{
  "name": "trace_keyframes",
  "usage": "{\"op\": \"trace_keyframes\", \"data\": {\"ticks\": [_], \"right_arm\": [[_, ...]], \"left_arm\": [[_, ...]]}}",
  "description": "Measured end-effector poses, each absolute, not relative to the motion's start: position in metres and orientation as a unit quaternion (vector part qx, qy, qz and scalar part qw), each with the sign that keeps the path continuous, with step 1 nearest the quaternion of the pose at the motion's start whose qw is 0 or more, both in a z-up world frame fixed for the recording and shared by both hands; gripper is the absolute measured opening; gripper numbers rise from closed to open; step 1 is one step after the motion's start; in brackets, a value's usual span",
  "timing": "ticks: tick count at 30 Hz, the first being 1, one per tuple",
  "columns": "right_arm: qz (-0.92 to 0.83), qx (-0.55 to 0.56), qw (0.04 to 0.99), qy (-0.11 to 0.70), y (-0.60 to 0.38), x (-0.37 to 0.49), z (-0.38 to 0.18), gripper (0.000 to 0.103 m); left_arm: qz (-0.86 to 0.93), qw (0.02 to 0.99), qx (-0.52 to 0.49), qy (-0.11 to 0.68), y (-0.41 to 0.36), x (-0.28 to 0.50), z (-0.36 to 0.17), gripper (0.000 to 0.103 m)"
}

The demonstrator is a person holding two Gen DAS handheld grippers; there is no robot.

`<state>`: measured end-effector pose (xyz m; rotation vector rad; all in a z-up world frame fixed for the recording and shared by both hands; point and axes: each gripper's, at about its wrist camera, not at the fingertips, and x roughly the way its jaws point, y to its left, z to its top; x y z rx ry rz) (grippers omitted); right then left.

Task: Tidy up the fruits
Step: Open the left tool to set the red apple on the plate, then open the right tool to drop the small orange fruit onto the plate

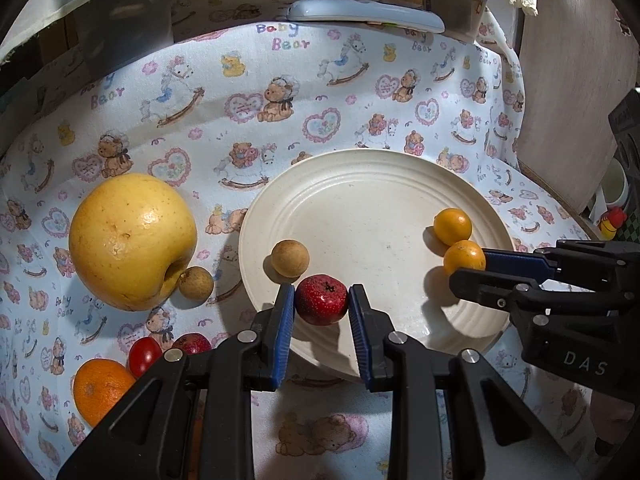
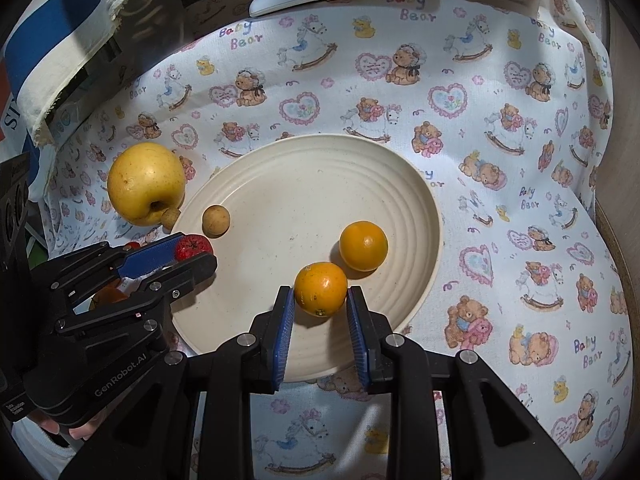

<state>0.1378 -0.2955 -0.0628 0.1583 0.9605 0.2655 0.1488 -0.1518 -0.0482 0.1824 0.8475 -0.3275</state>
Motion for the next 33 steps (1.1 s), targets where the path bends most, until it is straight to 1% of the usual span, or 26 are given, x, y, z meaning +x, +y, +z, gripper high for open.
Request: {"op": "trace_keyframes", "data": {"ticks": [3,5,12,14,16,18,20,26,28,31,33], "right_arm": [[0.128,0.078,0.875,0.461,-0.296,0.138,-0.062,0.028],[0.128,0.080,0.875,0.460,-0.297,0.137,-0.062,0.028],[0.126,0.088,0.877,0.455,-0.300,0.133,-0.057,0.028],[0.124,0.094,0.880,0.449,-0.302,0.131,-0.053,0.028],[0.121,0.096,0.886,0.437,-0.304,0.127,-0.048,0.028],[0.121,0.097,0.893,0.424,-0.305,0.123,-0.042,0.028],[0.122,0.100,0.898,0.411,-0.305,0.119,-0.036,0.028],[0.129,0.100,0.909,0.383,-0.303,0.108,-0.021,0.028],[0.130,0.095,0.915,0.370,-0.302,0.104,-0.015,0.028],[0.119,0.095,0.924,0.350,-0.302,0.098,-0.008,0.028],[0.115,0.101,0.930,0.335,-0.304,0.094,-0.004,0.028]], "left_arm": [[-0.158,0.894,0.086,0.410,-0.152,0.149,-0.048,0.027],[-0.157,0.895,0.085,0.409,-0.151,0.149,-0.047,0.030],[-0.151,0.902,0.083,0.396,-0.149,0.145,-0.039,0.048],[-0.148,0.905,0.082,0.389,-0.147,0.144,-0.034,0.050],[-0.146,0.910,0.077,0.381,-0.145,0.142,-0.028,0.055],[-0.143,0.915,0.073,0.370,-0.144,0.139,-0.021,0.056],[-0.137,0.923,0.074,0.351,-0.142,0.135,-0.012,0.058],[-0.128,0.947,0.070,0.287,-0.134,0.117,0.020,0.069],[-0.124,0.954,0.068,0.263,-0.131,0.108,0.033,0.078],[-0.129,0.963,0.056,0.229,-0.125,0.094,0.052,0.085],[-0.131,0.969,0.058,0.201,-0.122,0.082,0.063,0.087]]}}
